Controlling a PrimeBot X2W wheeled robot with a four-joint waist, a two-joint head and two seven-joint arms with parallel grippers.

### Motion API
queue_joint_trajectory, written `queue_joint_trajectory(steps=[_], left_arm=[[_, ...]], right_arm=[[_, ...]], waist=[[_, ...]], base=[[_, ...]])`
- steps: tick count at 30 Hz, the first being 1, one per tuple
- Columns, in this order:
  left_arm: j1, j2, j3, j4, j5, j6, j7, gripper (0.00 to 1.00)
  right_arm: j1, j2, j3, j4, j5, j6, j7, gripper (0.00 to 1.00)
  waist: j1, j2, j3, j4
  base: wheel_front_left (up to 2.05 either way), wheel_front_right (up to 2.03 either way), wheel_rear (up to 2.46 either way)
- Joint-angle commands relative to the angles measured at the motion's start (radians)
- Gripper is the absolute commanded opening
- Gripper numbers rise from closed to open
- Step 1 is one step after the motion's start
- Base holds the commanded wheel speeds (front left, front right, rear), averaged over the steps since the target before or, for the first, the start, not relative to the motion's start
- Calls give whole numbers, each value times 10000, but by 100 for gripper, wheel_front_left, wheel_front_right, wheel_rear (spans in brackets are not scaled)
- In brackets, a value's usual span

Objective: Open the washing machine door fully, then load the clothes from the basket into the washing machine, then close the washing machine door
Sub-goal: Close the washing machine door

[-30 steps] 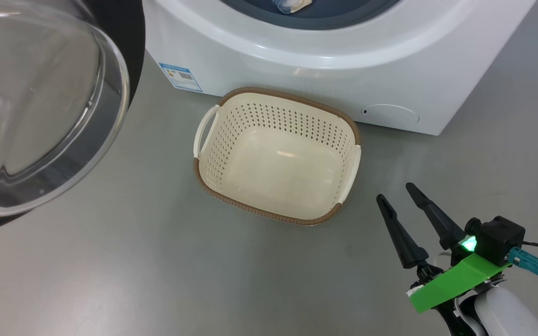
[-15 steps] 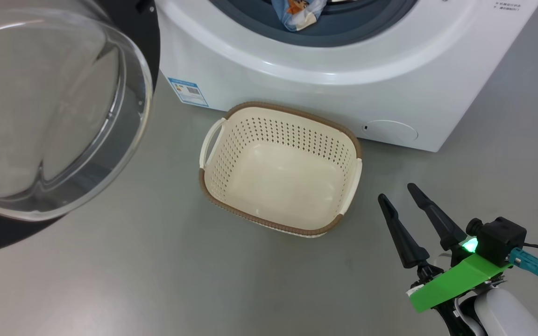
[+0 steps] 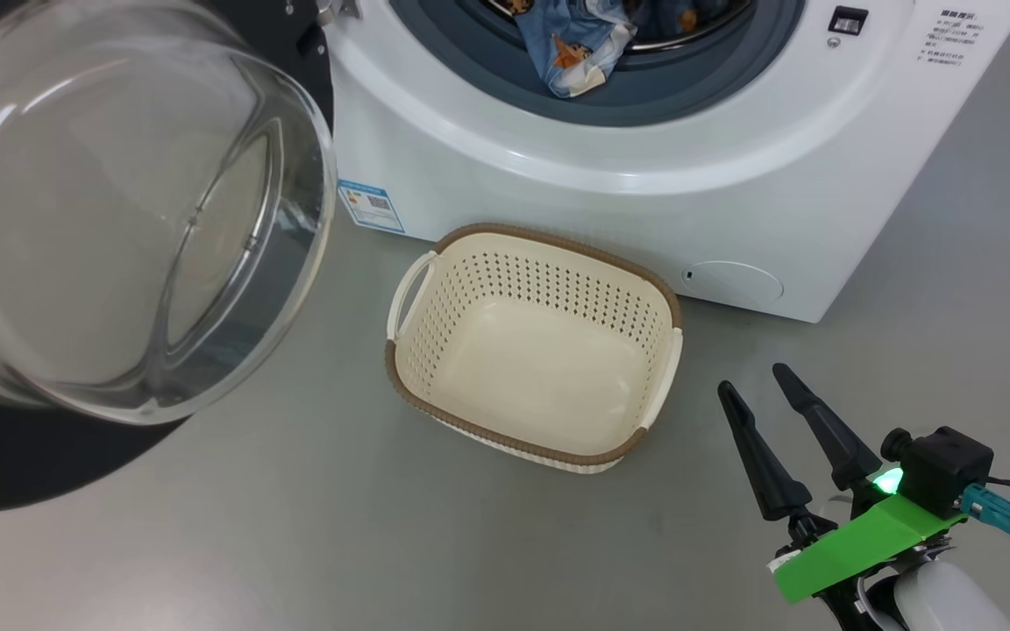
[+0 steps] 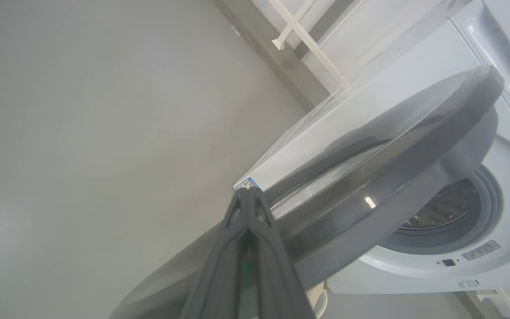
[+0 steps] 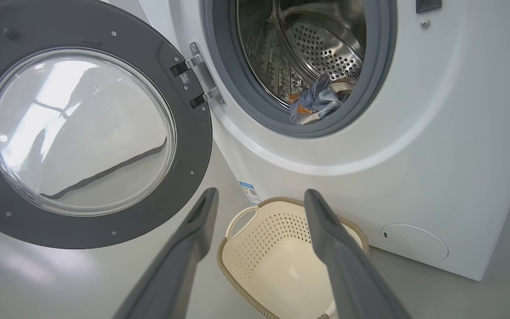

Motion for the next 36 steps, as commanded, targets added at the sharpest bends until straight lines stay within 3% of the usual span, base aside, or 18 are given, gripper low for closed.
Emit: queue_joint_trajectory(steps=[1,18,28,36], left_arm=[[-56,258,-8,-599,-180,-119,352,0],[470,118,-61,-3177,-962,-119,1565,0],[381,-562,-472,-5139,-983,-119,2294,0],[-279,-1287,-1044,-5804,-720,-119,2529,0]], right_arm=[[125,41,172,-245,-77,27,-48,100],[336,155,-71,-303,-87,27,-48,100],[392,217,-293,-336,-151,27,-48,100],[398,192,-383,-327,-327,27,-48,100]], waist=[[0,0,-63,-9],[0,0,-347,-182],[0,0,-442,-872],[0,0,-345,-1727]], base=[[0,0,0],[0,0,0],[0,0,0],[0,0,0]])
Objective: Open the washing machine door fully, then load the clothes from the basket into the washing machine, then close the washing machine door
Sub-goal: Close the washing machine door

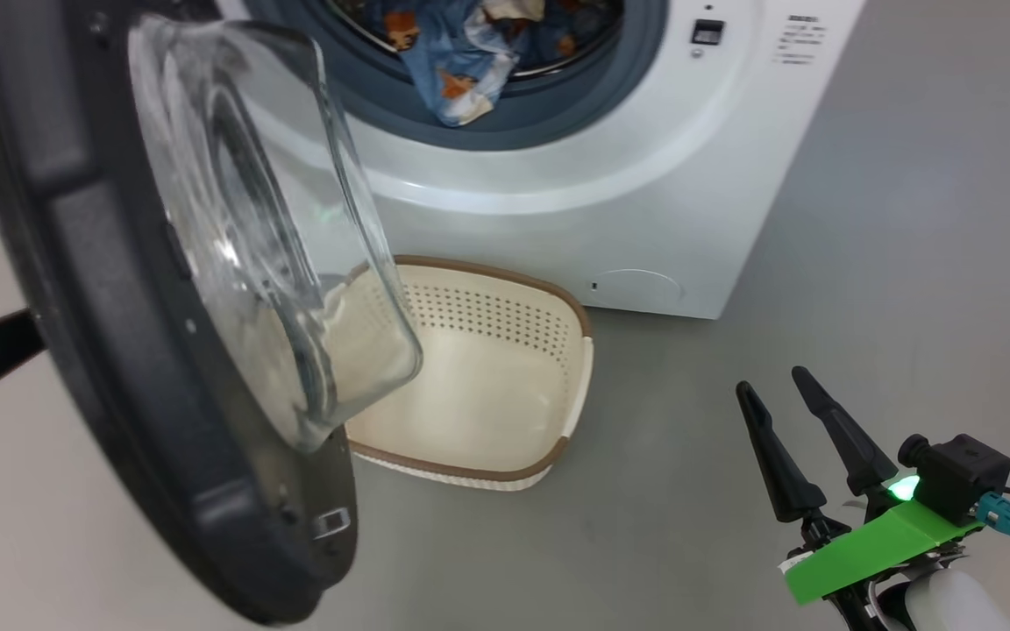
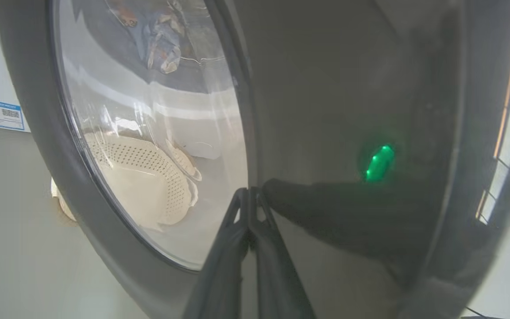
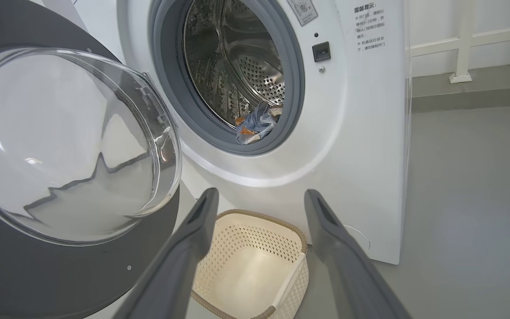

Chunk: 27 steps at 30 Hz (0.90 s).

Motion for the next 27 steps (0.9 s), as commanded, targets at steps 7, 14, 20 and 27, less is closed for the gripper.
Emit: queue_joint_trajectory(steps=[7,14,20,27], left_arm=[[-1455,-382,-104,-229,476,-105,-225,0],[-1905,-727,-552,169,914,-105,-631,0],[-2378,-926,-861,608,1265,-105,-1290,0],[-2970,-1018,-1300,1122,1706,-105,-2243,0]], right_arm=[[168,-26,74,-167,-529,27,-48,100],[211,-2,72,-113,-810,27,-48,100],[216,100,20,-135,-961,27,-48,100],[227,286,-109,-185,-979,27,-48,100]], waist=[[0,0,195,-1264],[0,0,229,-1938],[0,0,343,-2572],[0,0,510,-3151]], base=[[0,0,0],[0,0,0],[0,0,0],[0,0,0]])
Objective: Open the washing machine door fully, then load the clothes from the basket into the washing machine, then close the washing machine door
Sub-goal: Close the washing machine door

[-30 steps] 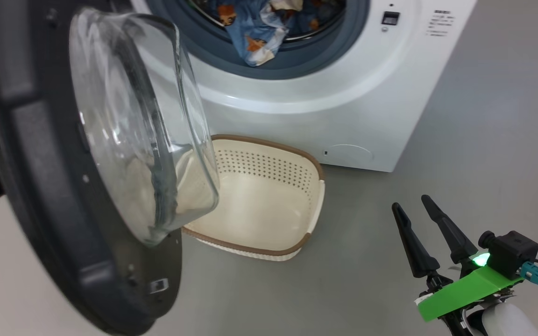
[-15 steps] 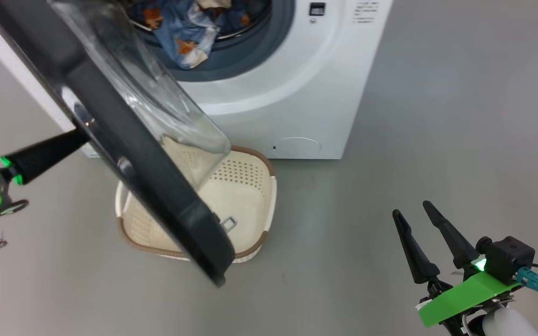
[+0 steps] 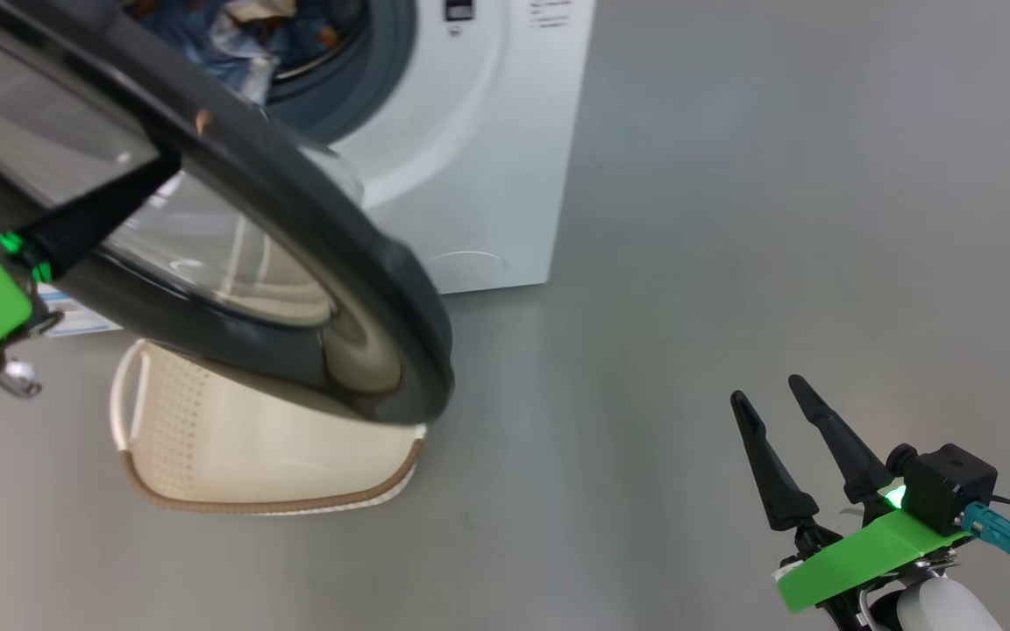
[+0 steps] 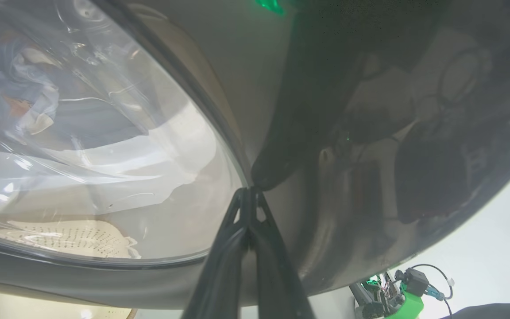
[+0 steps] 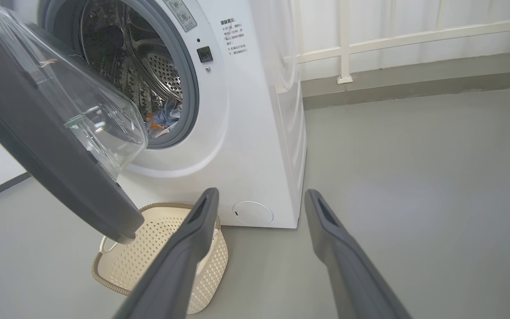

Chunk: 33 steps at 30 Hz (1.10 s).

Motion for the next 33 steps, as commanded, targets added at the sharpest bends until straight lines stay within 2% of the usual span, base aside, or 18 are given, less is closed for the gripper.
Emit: queue_joint_trajectory(steps=[1,5,11,14,16,18,19,25,27,28,33], left_arm=[[-631,355,351,-168,153,-105,-242,0],[-715,396,20,113,262,-105,-745,0],[-105,794,-336,177,210,-105,-1447,1],[490,1004,-437,170,130,-105,-1918,21],[935,1128,-491,168,115,-105,-2300,41],[1424,1227,-553,170,121,-105,-2749,91],[1679,1269,-575,174,129,-105,-3003,100],[3161,1548,-891,221,605,-105,-4850,100],[3570,1577,-1032,305,785,-105,-5609,100],[3570,1577,-1032,305,785,-105,-5609,100],[4431,1530,-1481,684,1149,-105,-7465,100]], right_arm=[[73,-4,138,-259,-72,27,-48,100],[110,55,97,-265,-81,27,-48,100],[208,96,13,-239,-80,27,-48,100],[256,66,28,-241,-67,27,-48,100],[276,27,36,-231,-60,27,-48,100],[301,-20,42,-222,-53,27,-48,100],[314,-49,52,-214,-52,27,-48,100],[378,-232,56,-160,-13,27,-48,100],[392,-284,38,-153,1,27,-48,100],[392,-284,38,-153,1,27,-48,100],[492,-396,-18,-149,21,27,-48,100]], waist=[[1,-1,134,-260],[1,-1,117,-351],[1,-1,-44,-255],[1,-1,-149,-143],[1,-1,-222,-64],[1,-1,-307,19],[1,-1,-358,56],[1,-1,-550,228],[1,-1,-589,271],[1,-1,-589,271],[1,-1,-698,350]], base=[[0,0,0],[0,0,0],[0,0,0],[0,0,0],[0,0,0],[0,0,0],[0,0,0],[0,0,0],[0,0,0],[0,0,0],[0,0,0]])
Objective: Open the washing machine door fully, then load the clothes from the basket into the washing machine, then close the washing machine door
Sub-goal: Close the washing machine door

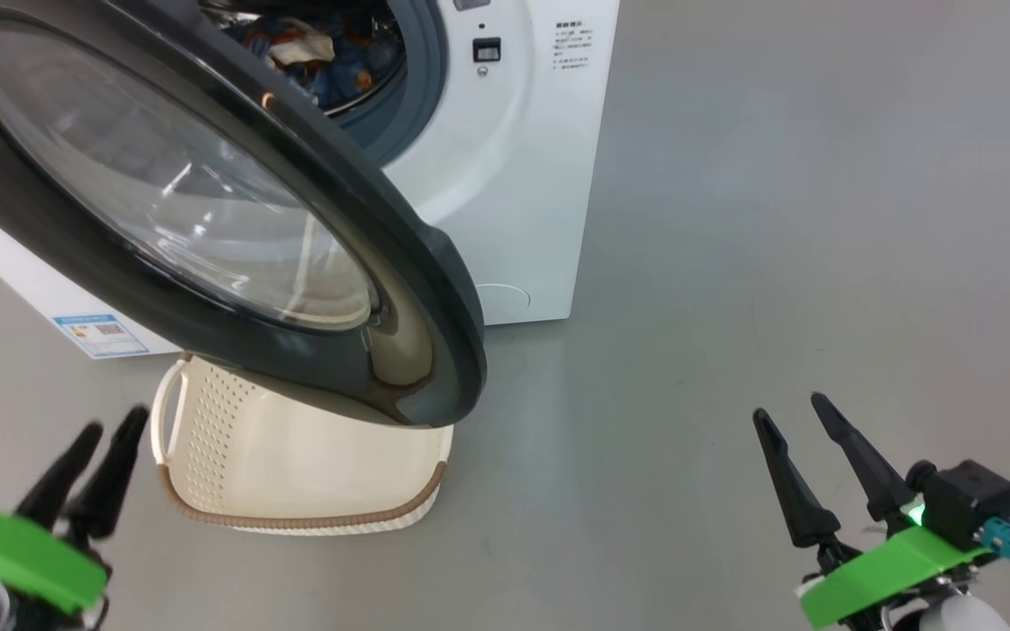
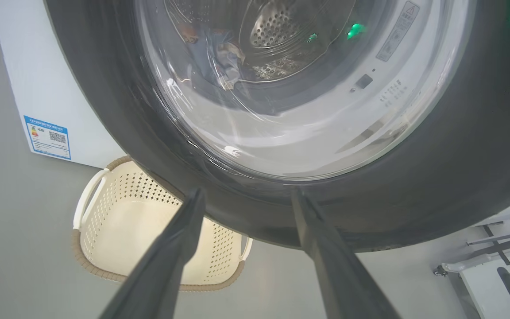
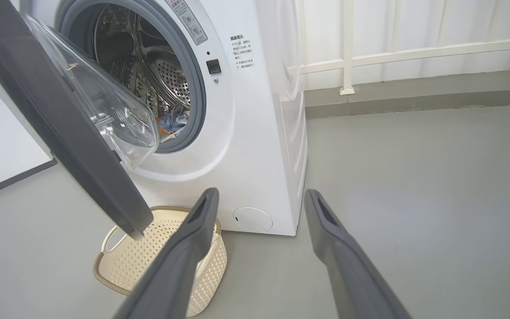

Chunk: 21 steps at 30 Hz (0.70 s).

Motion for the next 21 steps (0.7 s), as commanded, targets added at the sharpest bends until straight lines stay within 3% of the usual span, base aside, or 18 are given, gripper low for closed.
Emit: queue_joint_trajectory(steps=[1,5,10,21], left_arm=[[-33,456,301,3,102,-29,-512,100],[400,461,-48,518,442,-29,-1561,100],[680,26,244,1164,1058,-29,-1922,100],[1760,-2674,3616,1316,5777,-29,-1936,100]], right_arm=[[240,-179,148,-208,39,27,-48,100],[302,-276,76,-189,58,27,-48,100],[321,-355,-53,-162,68,27,-48,100],[406,-303,-381,-151,108,27,-48,100]], waist=[[0,0,-36,26],[0,0,-71,11],[0,0,-74,-60],[0,0,-185,-324]], base=[[0,0,0],[0,0,0],[0,0,0],[0,0,0]])
